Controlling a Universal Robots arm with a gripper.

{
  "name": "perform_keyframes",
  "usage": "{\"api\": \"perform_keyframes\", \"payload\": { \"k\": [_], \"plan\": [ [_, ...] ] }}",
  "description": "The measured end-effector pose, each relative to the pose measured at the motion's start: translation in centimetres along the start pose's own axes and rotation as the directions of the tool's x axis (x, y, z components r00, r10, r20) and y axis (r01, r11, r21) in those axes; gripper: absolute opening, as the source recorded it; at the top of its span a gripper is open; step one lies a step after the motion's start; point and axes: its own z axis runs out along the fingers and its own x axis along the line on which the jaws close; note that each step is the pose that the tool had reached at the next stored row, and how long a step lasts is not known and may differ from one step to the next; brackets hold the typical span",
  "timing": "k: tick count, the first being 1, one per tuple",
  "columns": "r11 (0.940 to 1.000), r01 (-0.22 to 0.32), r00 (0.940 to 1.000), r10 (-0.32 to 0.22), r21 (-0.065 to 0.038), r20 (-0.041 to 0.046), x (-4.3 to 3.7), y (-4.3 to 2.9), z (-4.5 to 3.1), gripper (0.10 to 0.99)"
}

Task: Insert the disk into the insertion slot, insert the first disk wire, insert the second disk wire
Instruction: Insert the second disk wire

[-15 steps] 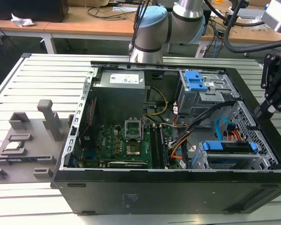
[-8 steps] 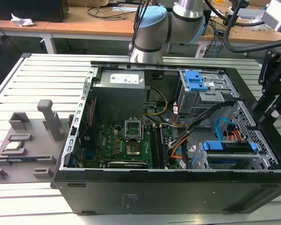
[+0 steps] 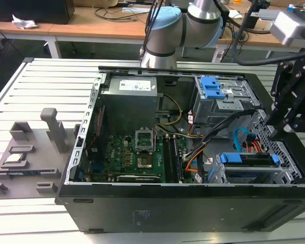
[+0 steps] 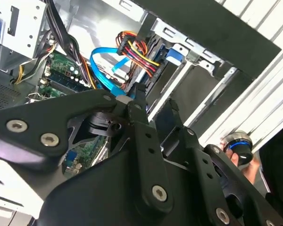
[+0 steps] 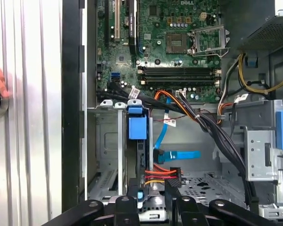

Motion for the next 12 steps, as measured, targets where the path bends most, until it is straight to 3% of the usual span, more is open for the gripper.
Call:
{"api": "perform_keyframes", "payload": {
  "k": [5, 7, 12],
  "plan": [
    [1.0, 0.0, 1.0, 0.0, 0.0, 0.0, -0.08, 0.89, 1.03, 0.361],
    [1.0, 0.0, 1.0, 0.0, 0.0, -0.0001, -0.11, 1.66, 2.14, 0.361],
    [1.0, 0.0, 1.0, 0.0, 0.0, -0.0014, -0.11, 2.01, 2.93, 0.361]
  ]
}}
